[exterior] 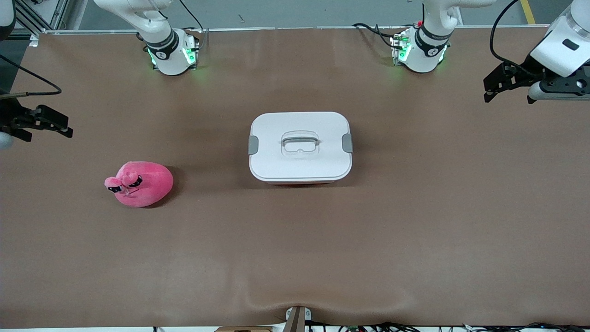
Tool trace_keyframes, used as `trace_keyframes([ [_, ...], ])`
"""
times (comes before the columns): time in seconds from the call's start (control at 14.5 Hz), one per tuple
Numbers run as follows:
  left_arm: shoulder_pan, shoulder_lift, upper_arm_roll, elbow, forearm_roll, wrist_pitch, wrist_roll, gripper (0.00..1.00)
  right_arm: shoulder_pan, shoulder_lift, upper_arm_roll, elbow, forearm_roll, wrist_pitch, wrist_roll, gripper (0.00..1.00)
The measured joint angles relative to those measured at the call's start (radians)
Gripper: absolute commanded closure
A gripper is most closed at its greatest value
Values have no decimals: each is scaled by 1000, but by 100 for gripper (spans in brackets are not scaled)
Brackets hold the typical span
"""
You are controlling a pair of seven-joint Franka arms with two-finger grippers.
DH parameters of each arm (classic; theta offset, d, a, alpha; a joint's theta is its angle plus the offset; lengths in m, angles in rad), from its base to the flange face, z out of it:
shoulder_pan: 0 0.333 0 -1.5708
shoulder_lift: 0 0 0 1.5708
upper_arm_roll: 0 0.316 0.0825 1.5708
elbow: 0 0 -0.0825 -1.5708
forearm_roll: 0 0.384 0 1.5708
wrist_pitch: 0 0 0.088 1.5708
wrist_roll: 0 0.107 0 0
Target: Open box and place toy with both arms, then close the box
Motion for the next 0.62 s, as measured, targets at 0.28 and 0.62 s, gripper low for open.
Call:
trace_keyframes([
  [0.28, 1, 1, 1, 0, 0, -20, 0, 0, 0, 0, 0, -4, 0, 0, 0, 0],
  [0.62, 0, 18, 0, 40, 0, -74, 0, 0, 0, 1, 1, -12, 0, 19, -4, 0],
])
